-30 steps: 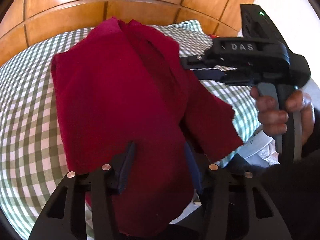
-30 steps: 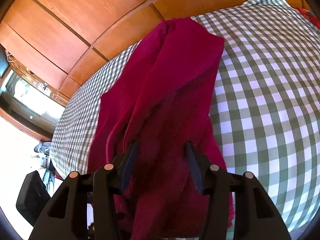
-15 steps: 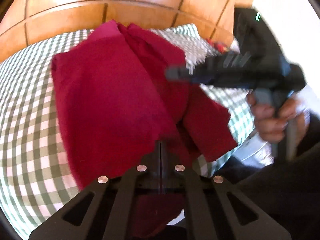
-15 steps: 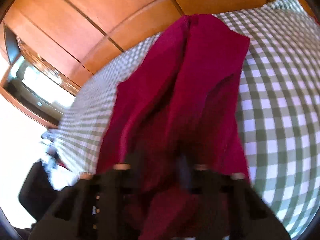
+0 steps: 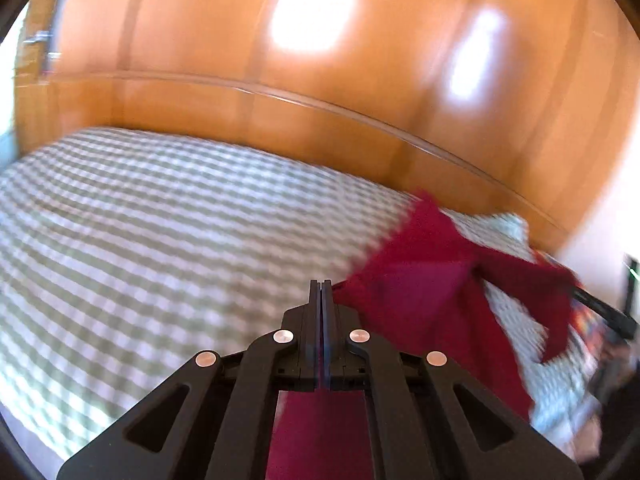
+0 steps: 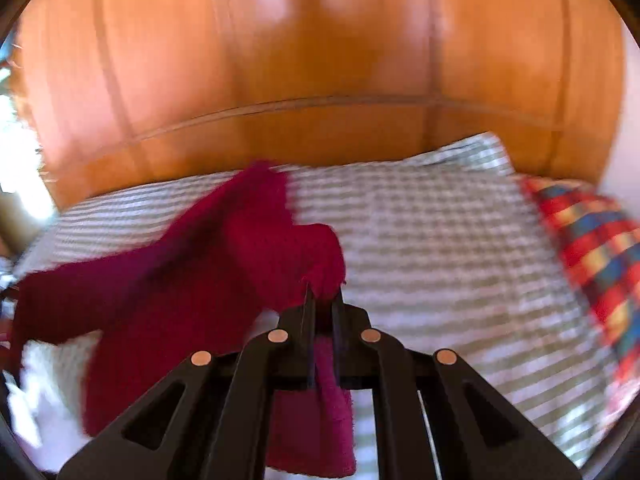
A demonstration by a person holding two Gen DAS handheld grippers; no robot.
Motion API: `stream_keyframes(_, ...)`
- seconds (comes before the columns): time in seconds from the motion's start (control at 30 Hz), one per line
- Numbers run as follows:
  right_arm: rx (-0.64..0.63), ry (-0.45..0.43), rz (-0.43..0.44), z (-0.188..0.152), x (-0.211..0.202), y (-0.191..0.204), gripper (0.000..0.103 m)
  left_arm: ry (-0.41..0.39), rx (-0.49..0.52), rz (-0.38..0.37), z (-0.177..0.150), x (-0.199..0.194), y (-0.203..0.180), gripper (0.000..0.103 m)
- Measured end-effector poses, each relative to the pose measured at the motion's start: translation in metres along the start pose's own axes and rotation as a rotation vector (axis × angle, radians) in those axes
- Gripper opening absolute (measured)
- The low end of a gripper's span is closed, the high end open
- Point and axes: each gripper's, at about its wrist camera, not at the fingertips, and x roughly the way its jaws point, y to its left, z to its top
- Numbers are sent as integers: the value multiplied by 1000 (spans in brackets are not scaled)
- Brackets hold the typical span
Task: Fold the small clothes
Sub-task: 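Shake the sweater out with both grippers and lay it flat on the bed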
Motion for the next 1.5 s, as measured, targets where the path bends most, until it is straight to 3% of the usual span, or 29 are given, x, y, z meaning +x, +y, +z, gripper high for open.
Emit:
stream_keyframes(0.2, 30, 23, -374, 49, 46, -95, 5, -54, -55, 283, 66, 29, 43, 0)
stream_keyframes(0.27, 78, 59, -421, 62, 60, -121, 5, -61, -94, 365, 82, 43, 56, 0)
stream_keyframes(0.33, 125, 86, -455, 69, 79, -142, 9, -61, -126, 399, 92, 54, 61, 0)
stream_keyframes(0.37, 154, 103, -441, 70, 85, -148, 23, -60, -134, 396, 92, 55, 61, 0)
stream_keyframes(0.4, 172, 108, -445, 68, 87, -152, 35, -55, -139, 387, 92, 58, 59, 6)
stream_keyframes(0.43, 177, 102, -454, 67, 88, -151, 57, -50, -140, 376, 90, 59, 57, 14)
stream_keyframes(0.47, 179, 88, -457, 64, 85, -148, 64, -46, -143, 368, 87, 59, 54, 35)
stream_keyframes(0.5, 176, 74, -454, 59, 81, -145, 64, -47, -144, 359, 81, 60, 51, 51)
stream_keyframes(0.6, 134, 99, -326, 41, 66, -111, 63, -38, -121, 275, 53, 53, 37, 55)
stream_keyframes(0.73, 79, 231, 97, -10, 35, -38, 54, 97, -104, 20, -3, 50, 13, 55)
stream_keyframes(0.83, 53, 367, 403, -53, 12, 17, 52, 202, -106, -114, -50, 49, -8, 55)
stream_keyframes(0.9, 64, 465, 575, -84, 1, 50, 52, 266, -94, -183, -76, 49, -26, 55)
stream_keyframes(0.93, 65, 497, 613, -94, -1, 59, 52, 289, -87, -213, -86, 49, -33, 55)
stream_keyframes(1.03, 88, 552, 635, -119, 4, 79, 52, 356, -67, -303, -113, 50, -57, 55)
stream_keyframes(1.1, 148, 564, 642, -125, 13, 81, 46, 396, -81, -342, -126, 54, -70, 55)
stream_keyframes(1.17, 179, 562, 624, -127, 21, 85, 24, 402, -40, -309, -132, 59, -81, 52)
stream_keyframes(1.2, 183, 552, 611, -125, 22, 86, 17, 392, -6, -290, -133, 59, -87, 37)
stream_keyframes(1.23, 174, 544, 604, -124, 21, 88, 7, 396, 11, -287, -133, 59, -91, 28)
stream_keyframes(1.27, 148, 531, 588, -121, 17, 90, 7, 400, 22, -284, -133, 59, -93, 16)
stream_keyframes(1.3, 123, 518, 573, -120, 14, 92, 7, 388, 39, -274, -132, 57, -95, 12)
stream_keyframes(1.5, 22, 342, 401, -86, -33, 38, 6, 300, 16, -295, -108, 29, -68, 10)
